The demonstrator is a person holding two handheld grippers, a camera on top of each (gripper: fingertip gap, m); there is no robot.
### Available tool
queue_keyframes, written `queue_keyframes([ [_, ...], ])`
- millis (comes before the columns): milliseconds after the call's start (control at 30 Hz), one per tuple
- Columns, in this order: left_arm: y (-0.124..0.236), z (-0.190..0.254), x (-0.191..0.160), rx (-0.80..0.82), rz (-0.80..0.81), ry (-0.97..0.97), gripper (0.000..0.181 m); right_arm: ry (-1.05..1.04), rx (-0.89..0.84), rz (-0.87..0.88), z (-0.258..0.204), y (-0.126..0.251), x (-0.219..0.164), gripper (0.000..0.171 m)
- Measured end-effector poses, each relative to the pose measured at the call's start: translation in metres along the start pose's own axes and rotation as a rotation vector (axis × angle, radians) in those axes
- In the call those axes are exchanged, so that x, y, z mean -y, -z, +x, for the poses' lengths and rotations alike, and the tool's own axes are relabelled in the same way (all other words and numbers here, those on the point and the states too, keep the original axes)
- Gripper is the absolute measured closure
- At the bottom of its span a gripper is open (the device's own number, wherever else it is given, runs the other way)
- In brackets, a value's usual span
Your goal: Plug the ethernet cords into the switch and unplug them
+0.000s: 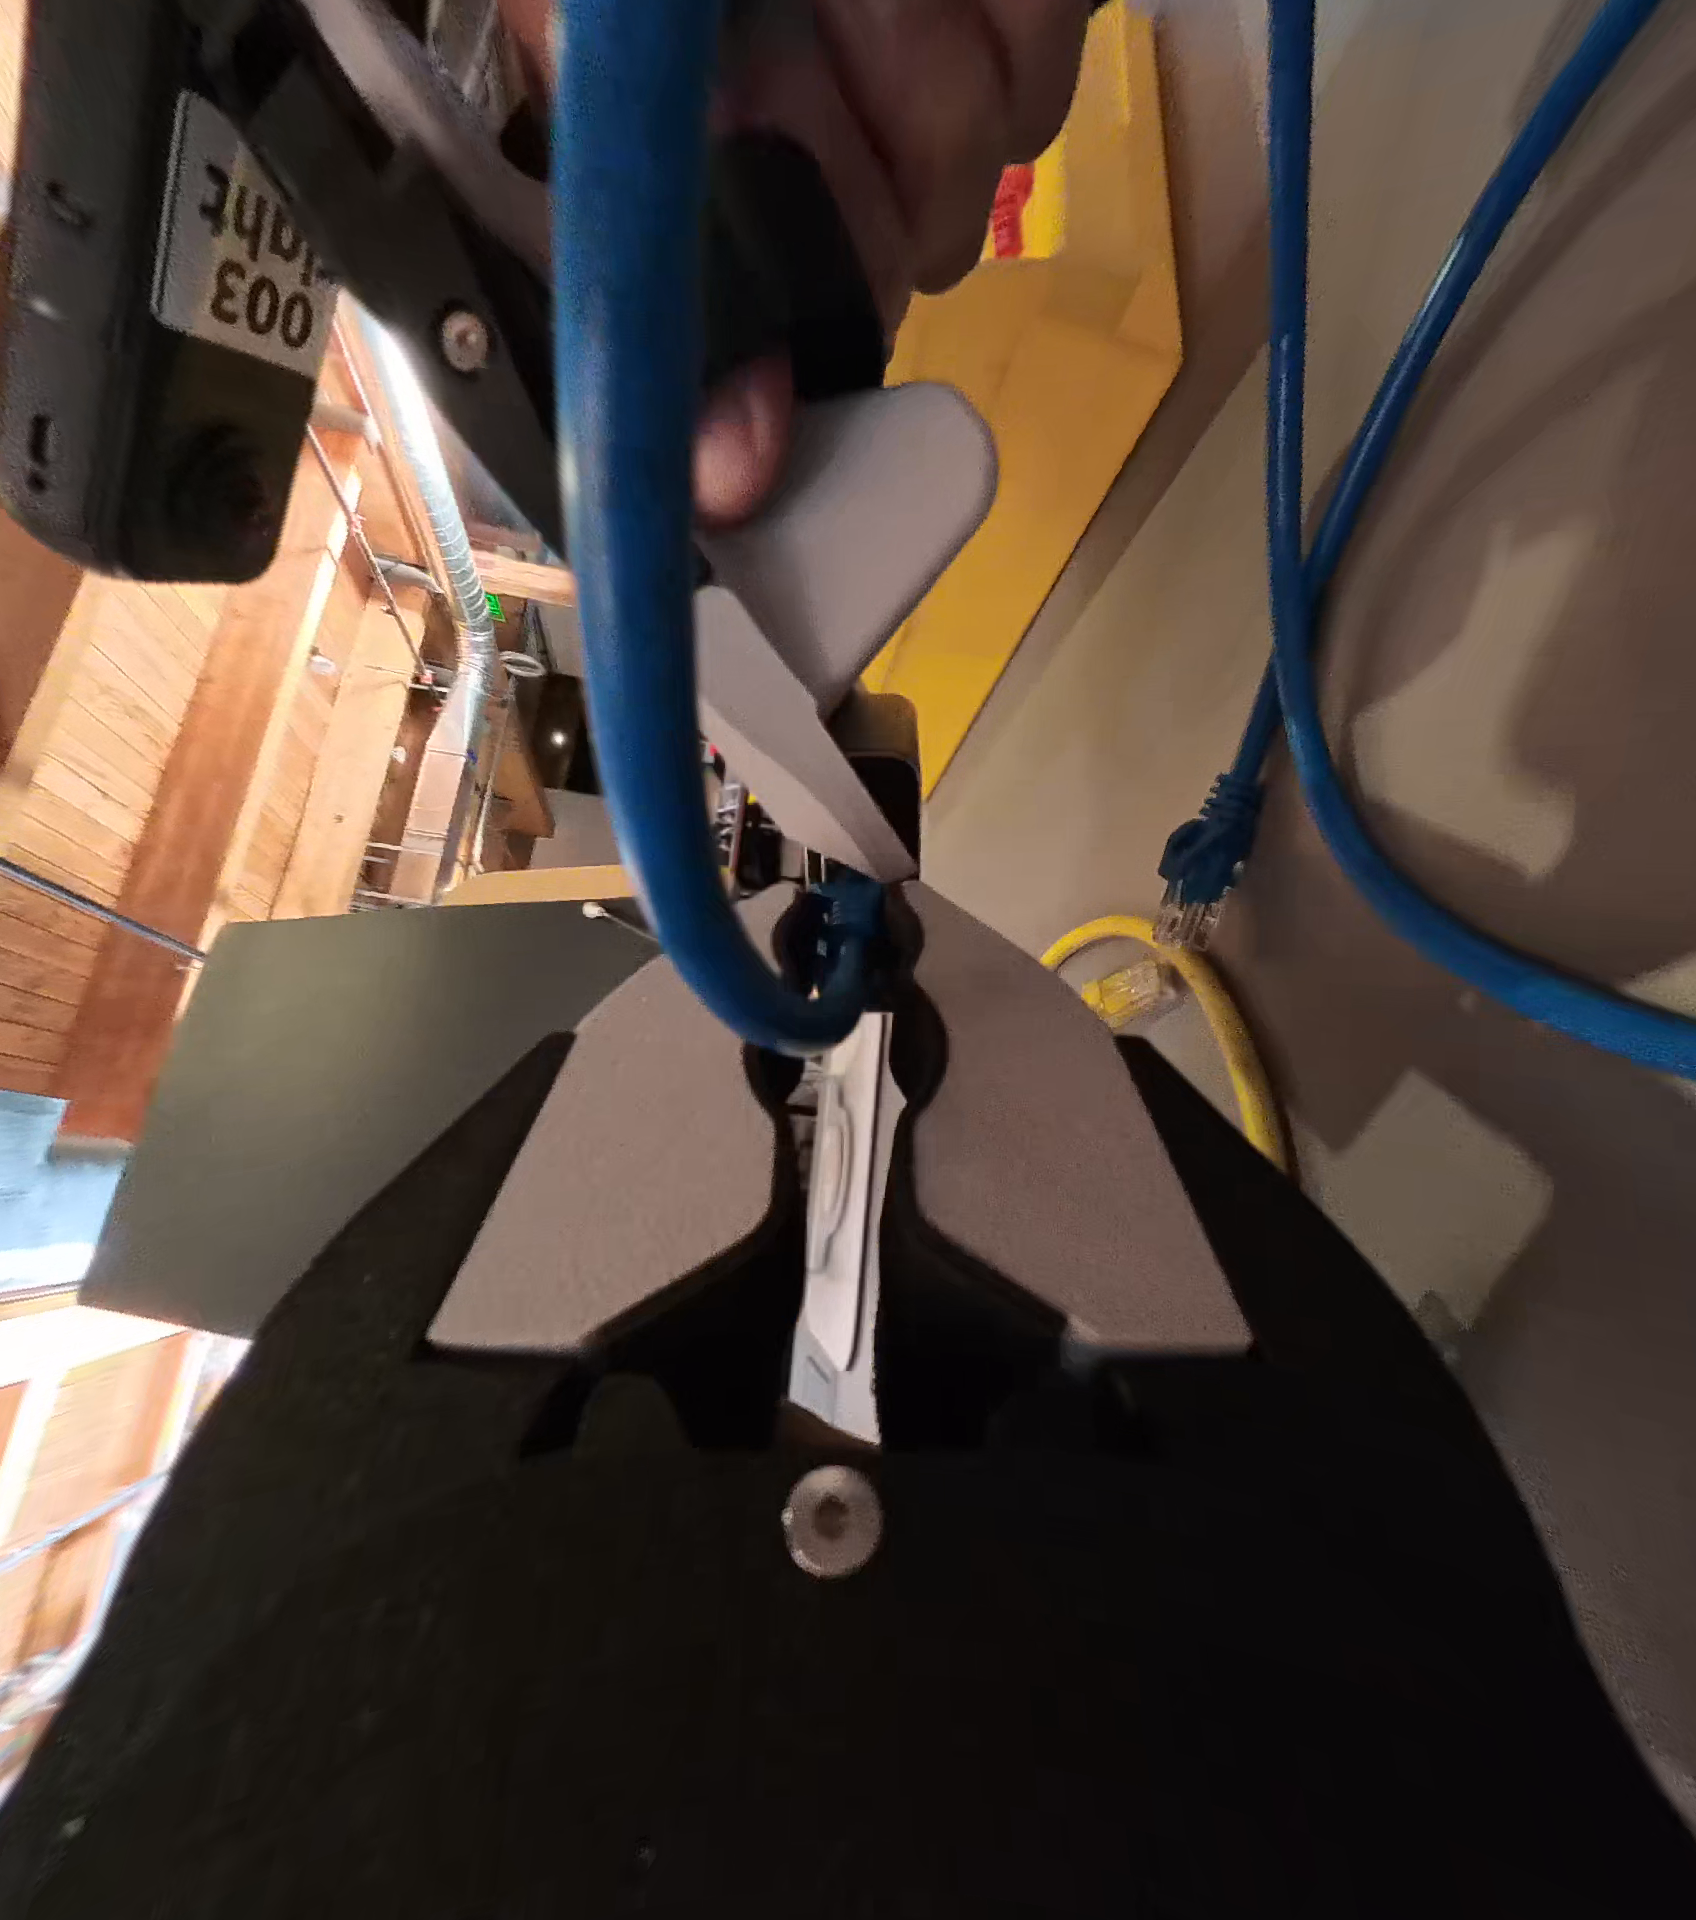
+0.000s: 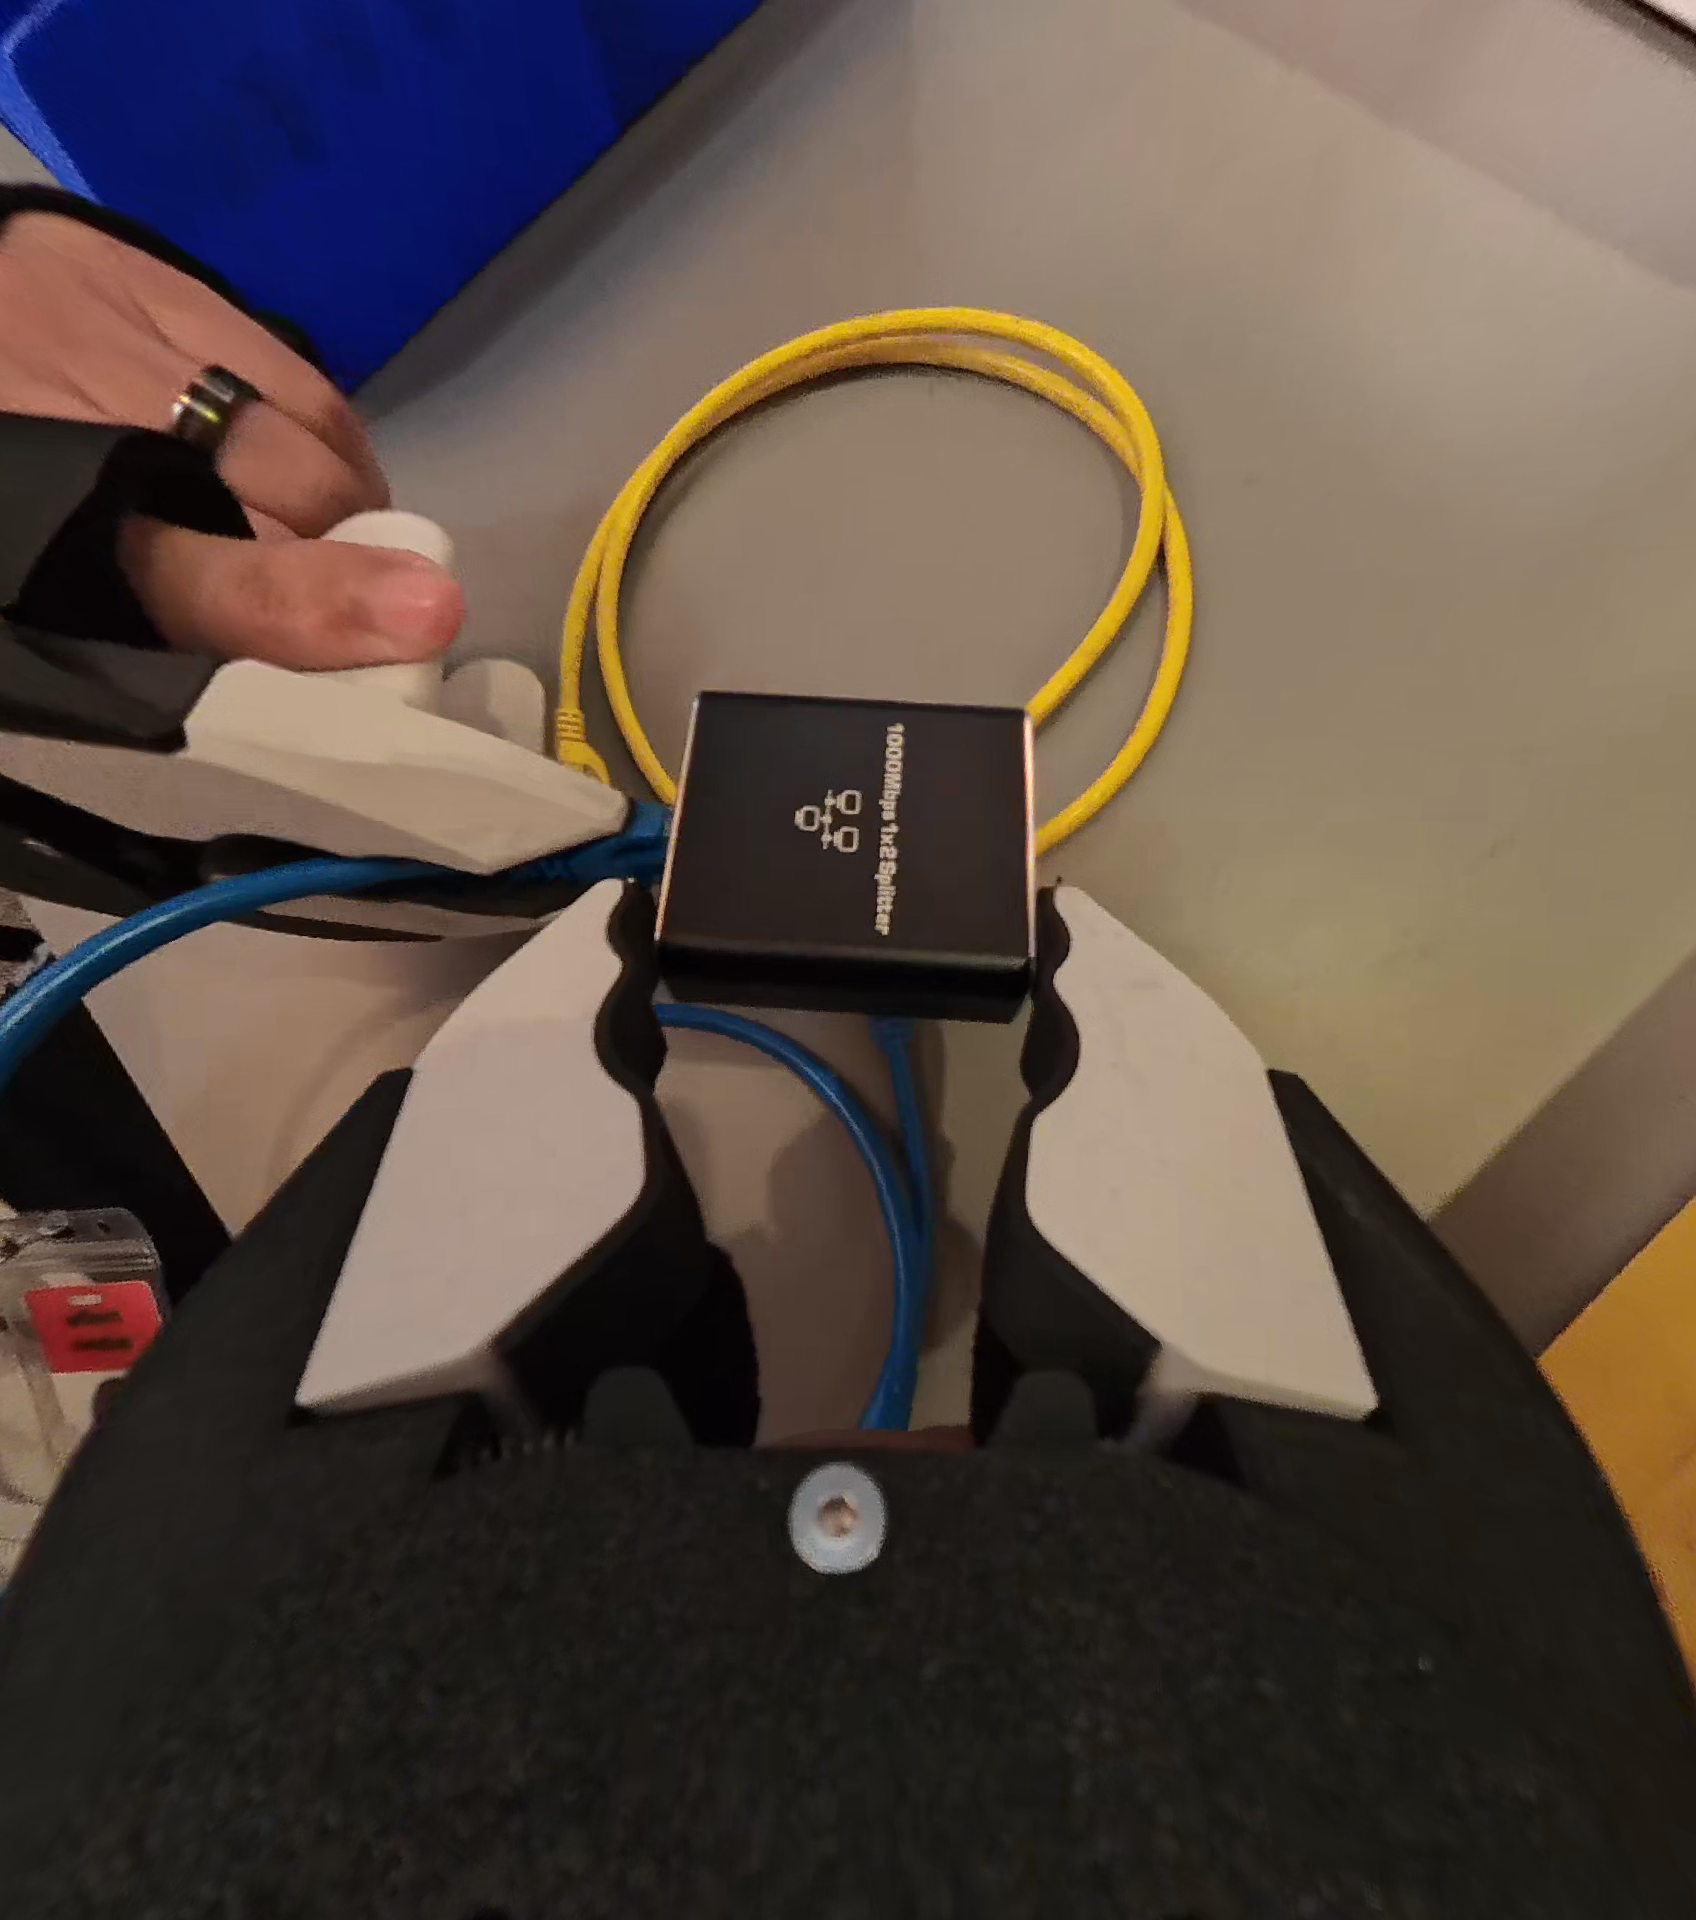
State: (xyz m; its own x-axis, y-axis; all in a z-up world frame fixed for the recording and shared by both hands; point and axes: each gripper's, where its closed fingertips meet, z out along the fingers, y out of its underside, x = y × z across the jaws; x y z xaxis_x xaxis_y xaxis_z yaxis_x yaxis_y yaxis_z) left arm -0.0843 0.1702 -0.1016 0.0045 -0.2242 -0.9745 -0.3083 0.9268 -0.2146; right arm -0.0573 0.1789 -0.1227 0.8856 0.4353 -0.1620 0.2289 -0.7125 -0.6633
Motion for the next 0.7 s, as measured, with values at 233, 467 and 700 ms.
queue_keyframes([
  [233, 0.005, 0.004, 0.007, -0.035, 0.001, -0.031, 0.171, 0.006, 0.034, -0.022, -0.006, 0.000, -0.006, 0.103],
  [467, 0.006, 0.004, 0.008, -0.121, 0.048, 0.219, 0.171, 0.045, 0.007, -0.003, -0.006, 0.003, -0.003, 0.103],
  [700, -0.002, 0.016, 0.003, -0.120, 0.030, 0.142, 0.169, 0.073, -0.030, -0.009, 0.002, -0.005, -0.011, 0.103],
])
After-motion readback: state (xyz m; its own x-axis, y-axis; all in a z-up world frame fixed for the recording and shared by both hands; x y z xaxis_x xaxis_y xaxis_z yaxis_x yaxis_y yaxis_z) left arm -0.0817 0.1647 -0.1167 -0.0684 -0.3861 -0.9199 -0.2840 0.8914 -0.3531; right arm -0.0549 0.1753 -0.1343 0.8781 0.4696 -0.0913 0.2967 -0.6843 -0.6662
